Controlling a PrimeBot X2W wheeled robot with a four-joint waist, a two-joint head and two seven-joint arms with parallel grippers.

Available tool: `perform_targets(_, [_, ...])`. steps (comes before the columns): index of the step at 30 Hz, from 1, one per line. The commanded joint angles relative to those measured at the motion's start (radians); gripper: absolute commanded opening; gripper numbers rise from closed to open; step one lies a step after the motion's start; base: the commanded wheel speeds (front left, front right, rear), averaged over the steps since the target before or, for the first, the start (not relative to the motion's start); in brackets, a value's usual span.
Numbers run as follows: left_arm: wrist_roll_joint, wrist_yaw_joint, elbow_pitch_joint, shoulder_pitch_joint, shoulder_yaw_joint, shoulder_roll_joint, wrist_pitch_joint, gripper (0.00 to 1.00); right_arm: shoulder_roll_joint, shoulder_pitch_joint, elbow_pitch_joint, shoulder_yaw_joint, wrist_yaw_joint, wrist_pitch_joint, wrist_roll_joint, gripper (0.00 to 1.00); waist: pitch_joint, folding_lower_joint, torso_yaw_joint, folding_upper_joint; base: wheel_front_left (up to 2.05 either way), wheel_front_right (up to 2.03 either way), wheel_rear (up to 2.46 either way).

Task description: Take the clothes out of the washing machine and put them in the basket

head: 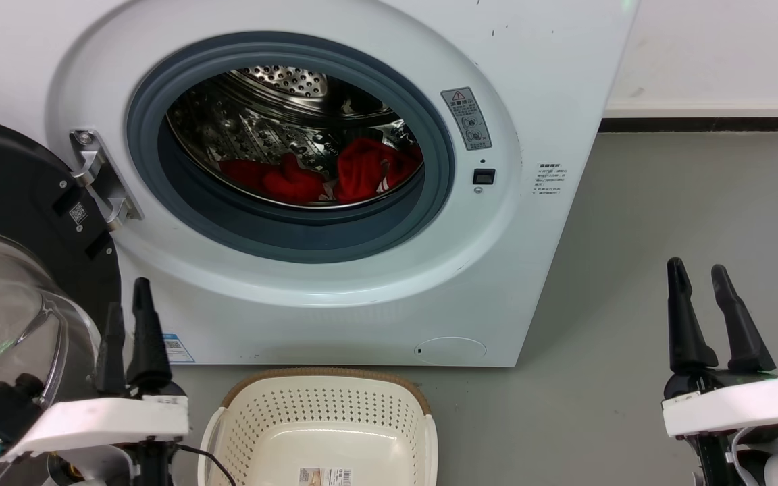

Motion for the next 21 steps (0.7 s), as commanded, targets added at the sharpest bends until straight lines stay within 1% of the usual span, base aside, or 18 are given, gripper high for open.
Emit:
perform_targets(1, [0.035, 0.002, -0.025, 0.004, -0.012, 0.002, -0.008, 1.00, -0.007, 0.000, -0.024, 0.001, 0.000, -0.010, -0.033, 1.00, 0.000, 0.0000, 0.000, 0.0000, 0.00, 0.00, 0.00])
perform_targets(7, [0.161, 0.023, -0.055, 0.014, -0.074, 0.003, -0.026, 1.00, -0.007, 0.010, -0.044, 0.019, 0.000, -0.028, -0.132, 1.00, 0.002, 0.0000, -0.001, 0.0000, 0.00, 0.00, 0.00])
perform_targets(13, [0.294, 0.035, -0.070, 0.023, -0.130, 0.003, -0.042, 1.00, -0.007, 0.023, -0.057, 0.027, 0.000, -0.044, -0.220, 1.00, 0.003, 0.0000, 0.000, 0.0000, 0.00, 0.00, 0.00])
perform_targets(21, [0.432, 0.099, -0.077, 0.035, -0.180, 0.008, -0.064, 1.00, -0.008, 0.035, -0.054, 0.045, 0.000, -0.065, -0.312, 1.00, 0.003, 0.0000, 0.000, 0.0000, 0.00, 0.00, 0.00])
